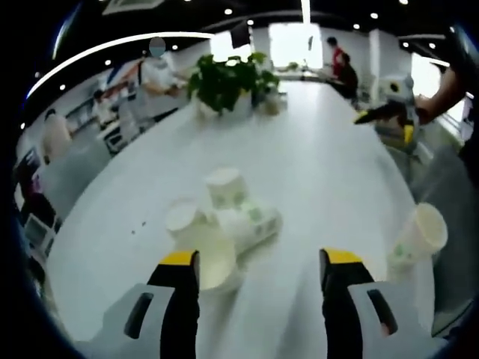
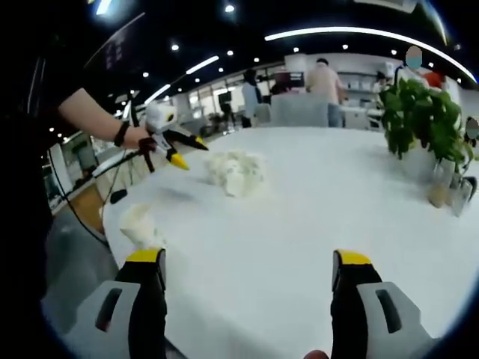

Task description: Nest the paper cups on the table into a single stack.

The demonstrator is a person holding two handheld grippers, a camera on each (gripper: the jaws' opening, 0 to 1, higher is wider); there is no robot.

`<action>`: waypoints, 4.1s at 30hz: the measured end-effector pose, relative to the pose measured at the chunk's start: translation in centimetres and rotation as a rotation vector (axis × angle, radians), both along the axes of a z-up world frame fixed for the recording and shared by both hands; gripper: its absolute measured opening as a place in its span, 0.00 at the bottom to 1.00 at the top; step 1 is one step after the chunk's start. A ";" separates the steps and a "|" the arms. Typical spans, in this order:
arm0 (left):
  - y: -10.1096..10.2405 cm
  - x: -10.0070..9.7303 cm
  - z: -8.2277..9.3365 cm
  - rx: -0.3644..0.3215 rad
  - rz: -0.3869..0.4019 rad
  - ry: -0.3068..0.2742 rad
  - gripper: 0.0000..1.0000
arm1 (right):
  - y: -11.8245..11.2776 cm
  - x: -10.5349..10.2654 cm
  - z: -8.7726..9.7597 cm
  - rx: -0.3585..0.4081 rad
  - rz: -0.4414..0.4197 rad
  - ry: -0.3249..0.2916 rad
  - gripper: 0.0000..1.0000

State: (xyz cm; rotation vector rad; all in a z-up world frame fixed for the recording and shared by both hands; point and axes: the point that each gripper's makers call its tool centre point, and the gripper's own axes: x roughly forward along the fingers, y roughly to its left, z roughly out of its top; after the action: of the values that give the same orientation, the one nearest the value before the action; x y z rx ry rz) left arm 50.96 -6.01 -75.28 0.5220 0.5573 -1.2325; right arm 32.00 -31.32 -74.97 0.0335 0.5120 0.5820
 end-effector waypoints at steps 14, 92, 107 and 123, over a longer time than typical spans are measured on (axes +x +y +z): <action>-0.8 0.5 -0.7 0.032 -0.018 0.008 0.53 | -0.3 0.3 -0.2 0.008 -0.008 0.003 0.89; -0.6 1.7 -2.0 0.158 -0.101 0.032 0.01 | 0.1 1.0 0.2 0.056 -0.034 -0.004 0.89; 0.0 1.4 -1.6 0.175 -0.097 0.030 0.01 | 0.1 0.8 0.8 0.061 -0.044 -0.020 0.89; 0.9 0.8 -0.6 0.183 -0.082 0.029 0.00 | 0.3 0.6 1.3 0.070 -0.050 -0.032 0.89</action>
State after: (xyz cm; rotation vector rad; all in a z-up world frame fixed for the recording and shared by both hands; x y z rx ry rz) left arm 51.72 -5.14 -75.92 0.6879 0.6829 -1.2748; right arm 32.56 -31.02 -73.72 0.1027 0.4583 0.5506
